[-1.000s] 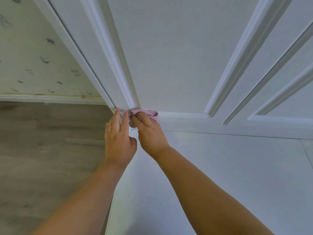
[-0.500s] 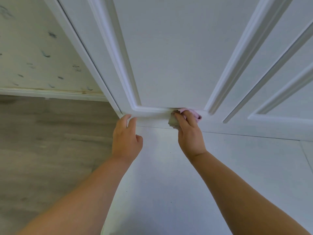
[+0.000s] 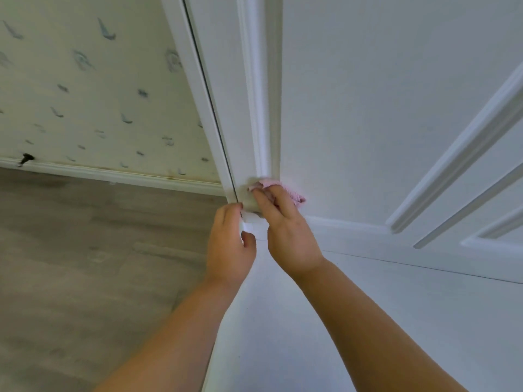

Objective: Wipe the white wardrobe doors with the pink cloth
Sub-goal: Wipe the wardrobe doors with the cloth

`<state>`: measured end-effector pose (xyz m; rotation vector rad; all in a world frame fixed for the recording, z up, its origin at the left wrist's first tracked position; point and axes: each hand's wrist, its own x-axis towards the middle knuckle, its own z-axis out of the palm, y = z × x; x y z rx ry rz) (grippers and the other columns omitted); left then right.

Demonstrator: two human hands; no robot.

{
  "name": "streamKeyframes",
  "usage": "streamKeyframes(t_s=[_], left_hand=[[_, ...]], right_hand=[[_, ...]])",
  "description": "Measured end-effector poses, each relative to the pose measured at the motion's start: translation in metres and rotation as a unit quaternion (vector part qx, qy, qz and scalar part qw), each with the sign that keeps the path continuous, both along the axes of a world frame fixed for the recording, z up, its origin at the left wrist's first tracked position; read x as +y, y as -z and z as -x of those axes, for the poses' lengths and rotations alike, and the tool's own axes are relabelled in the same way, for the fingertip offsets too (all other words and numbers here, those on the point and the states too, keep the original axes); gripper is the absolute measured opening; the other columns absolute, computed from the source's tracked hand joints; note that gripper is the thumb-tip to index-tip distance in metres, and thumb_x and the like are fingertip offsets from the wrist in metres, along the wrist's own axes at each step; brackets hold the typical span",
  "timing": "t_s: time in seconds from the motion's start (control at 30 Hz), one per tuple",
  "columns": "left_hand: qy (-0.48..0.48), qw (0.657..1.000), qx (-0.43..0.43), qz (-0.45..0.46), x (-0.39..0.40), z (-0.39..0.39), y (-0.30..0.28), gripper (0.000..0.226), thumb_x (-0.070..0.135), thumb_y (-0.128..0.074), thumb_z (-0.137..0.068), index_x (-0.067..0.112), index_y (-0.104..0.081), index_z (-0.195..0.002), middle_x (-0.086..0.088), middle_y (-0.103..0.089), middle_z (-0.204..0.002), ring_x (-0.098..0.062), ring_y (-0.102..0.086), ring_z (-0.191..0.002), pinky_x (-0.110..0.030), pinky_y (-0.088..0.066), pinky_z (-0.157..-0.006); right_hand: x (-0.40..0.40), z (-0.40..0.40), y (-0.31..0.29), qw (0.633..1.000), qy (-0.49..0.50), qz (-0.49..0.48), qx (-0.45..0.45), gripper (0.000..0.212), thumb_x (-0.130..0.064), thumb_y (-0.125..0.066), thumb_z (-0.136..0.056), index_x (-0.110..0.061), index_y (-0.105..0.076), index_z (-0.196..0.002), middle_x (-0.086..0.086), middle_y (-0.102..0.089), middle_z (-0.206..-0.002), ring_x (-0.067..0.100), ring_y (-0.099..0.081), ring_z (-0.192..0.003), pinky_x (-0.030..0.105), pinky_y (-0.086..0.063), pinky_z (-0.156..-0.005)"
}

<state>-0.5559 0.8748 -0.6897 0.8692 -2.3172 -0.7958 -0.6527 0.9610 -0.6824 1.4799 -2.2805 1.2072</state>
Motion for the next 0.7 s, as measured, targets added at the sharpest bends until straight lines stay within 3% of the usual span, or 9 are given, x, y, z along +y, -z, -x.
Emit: streamKeyframes(t_s=[0.07,0.17,0.3,0.4,0.53,0.63,0.7], left_hand=[[-0.020,0.997,0.069,0.040,-0.001,0.015,-0.029,0.038,-0.006,-0.059,-0.080,0.010,-0.056,-0.114,0.000,-0.052,-0.110,-0.012,-0.052,-0.094,-0.029,-0.051,-0.078],[-0.039,0.981,0.186,0.038,0.005,0.038,-0.080,0.029,0.002,-0.055,-0.082,0.004,-0.057,-0.111,-0.008,-0.054,-0.113,-0.018,-0.053,-0.101,-0.022,-0.047,-0.089],[-0.017,0.956,0.268,0.115,0.011,0.050,-0.117,0.041,0.004,-0.051,-0.084,-0.004,-0.054,-0.124,-0.014,-0.048,-0.126,-0.025,-0.052,-0.115,-0.032,-0.045,-0.103],[-0.006,0.950,0.269,0.159,0.015,0.060,-0.127,0.058,-0.004,-0.054,-0.078,-0.004,-0.050,-0.135,-0.018,-0.042,-0.134,-0.033,-0.048,-0.125,-0.034,-0.039,-0.111],[0.013,0.955,0.218,0.199,0.038,0.078,-0.133,0.080,-0.004,-0.057,-0.075,-0.002,-0.030,-0.151,-0.020,-0.026,-0.155,-0.032,-0.026,-0.144,-0.054,-0.036,-0.111],[-0.004,0.971,0.195,0.135,0.061,0.090,-0.132,0.095,0.004,-0.057,-0.078,0.002,-0.006,-0.158,-0.014,-0.004,-0.165,-0.027,-0.009,-0.151,-0.054,-0.028,-0.117],[-0.013,0.974,0.196,0.116,0.073,0.096,-0.133,0.098,0.004,-0.056,-0.076,0.002,-0.003,-0.158,-0.016,0.001,-0.166,-0.029,-0.006,-0.153,-0.053,-0.023,-0.119]], right_hand=[[-0.008,0.003,-0.042,0.998,-0.001,0.052,0.042,0.055,-0.004,-0.037,-0.090,-0.003,-0.052,-0.143,0.013,-0.050,-0.141,0.023,-0.052,-0.123,0.033,-0.052,-0.091],[-0.020,0.004,-0.103,0.989,0.045,0.074,0.119,0.074,0.000,-0.070,-0.074,-0.003,-0.049,-0.145,0.015,-0.046,-0.149,0.028,-0.049,-0.127,0.035,-0.041,-0.100],[-0.006,0.014,-0.153,0.969,0.134,0.053,0.203,0.076,-0.017,-0.074,-0.069,-0.016,-0.055,-0.143,0.000,-0.051,-0.147,0.022,-0.054,-0.099,0.032,-0.037,-0.088],[0.025,0.035,-0.174,0.944,0.212,0.135,0.216,0.066,-0.004,-0.052,-0.080,-0.014,-0.053,-0.145,0.005,-0.044,-0.149,0.024,-0.053,-0.107,0.035,-0.042,-0.092],[0.078,0.074,-0.177,0.916,0.303,0.182,0.190,0.072,0.008,-0.051,-0.077,-0.004,-0.044,-0.149,0.025,-0.037,-0.153,0.030,-0.036,-0.139,0.038,-0.039,-0.111],[0.107,0.089,-0.157,0.918,0.308,0.184,0.170,0.072,0.012,-0.051,-0.078,0.001,-0.041,-0.149,0.031,-0.033,-0.153,0.021,-0.021,-0.143,0.029,-0.036,-0.109],[0.119,0.091,-0.139,0.928,0.284,0.177,0.165,0.070,0.015,-0.050,-0.079,0.001,-0.044,-0.147,0.030,-0.036,-0.152,0.025,-0.026,-0.141,0.028,-0.039,-0.105]])
